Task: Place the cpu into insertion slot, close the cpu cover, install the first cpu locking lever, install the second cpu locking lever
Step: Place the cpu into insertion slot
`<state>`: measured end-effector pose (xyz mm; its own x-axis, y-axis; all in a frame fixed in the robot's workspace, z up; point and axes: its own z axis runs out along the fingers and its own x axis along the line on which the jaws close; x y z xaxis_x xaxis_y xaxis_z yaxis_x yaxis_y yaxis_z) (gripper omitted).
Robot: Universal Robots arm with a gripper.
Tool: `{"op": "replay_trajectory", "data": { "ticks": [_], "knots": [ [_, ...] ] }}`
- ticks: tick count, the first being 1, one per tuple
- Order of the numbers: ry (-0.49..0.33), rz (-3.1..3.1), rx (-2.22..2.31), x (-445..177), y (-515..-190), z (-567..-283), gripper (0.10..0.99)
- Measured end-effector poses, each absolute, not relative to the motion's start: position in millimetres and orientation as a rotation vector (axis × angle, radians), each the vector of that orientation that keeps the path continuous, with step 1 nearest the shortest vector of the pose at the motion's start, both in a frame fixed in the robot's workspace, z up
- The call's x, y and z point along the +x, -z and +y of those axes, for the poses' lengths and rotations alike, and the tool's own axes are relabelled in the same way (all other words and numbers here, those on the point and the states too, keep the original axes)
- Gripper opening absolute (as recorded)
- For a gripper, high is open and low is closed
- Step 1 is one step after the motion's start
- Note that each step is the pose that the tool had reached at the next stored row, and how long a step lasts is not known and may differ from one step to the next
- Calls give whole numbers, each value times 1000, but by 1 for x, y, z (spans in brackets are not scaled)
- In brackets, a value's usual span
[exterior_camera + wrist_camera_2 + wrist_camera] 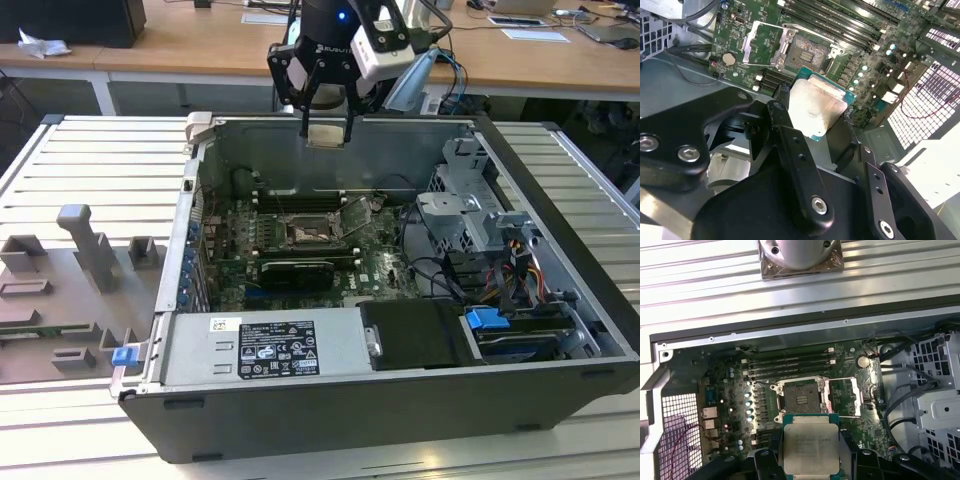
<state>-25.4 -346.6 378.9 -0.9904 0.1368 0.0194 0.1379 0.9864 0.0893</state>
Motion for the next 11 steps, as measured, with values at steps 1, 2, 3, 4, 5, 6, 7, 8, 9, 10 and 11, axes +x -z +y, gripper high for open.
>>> {"op": "replay_trajectory", "data": {
  "ticks": [1, 2, 3, 4, 5, 6, 7, 8, 9, 10, 11],
  "knots": [
    [142, -3118, -220, -25, -379, -347, 537],
    [142, -3117, -226, -25, -379, -347, 537],
    [142, -3117, -231, -25, -379, -347, 537],
    [142, -3116, -244, -25, -379, -347, 537],
    [142, -3116, -252, -25, -379, -347, 537],
    [142, -3116, -257, -25, -379, -347, 537],
    [142, -3116, -262, -25, -379, -347, 537],
    [142, -3115, -266, -25, -379, -347, 537],
    [142, -3115, -271, -25, -379, -347, 537],
    [142, -3115, -276, -25, -379, -347, 537],
    [142, -3114, -281, -25, -379, -347, 537]
  ]
}}
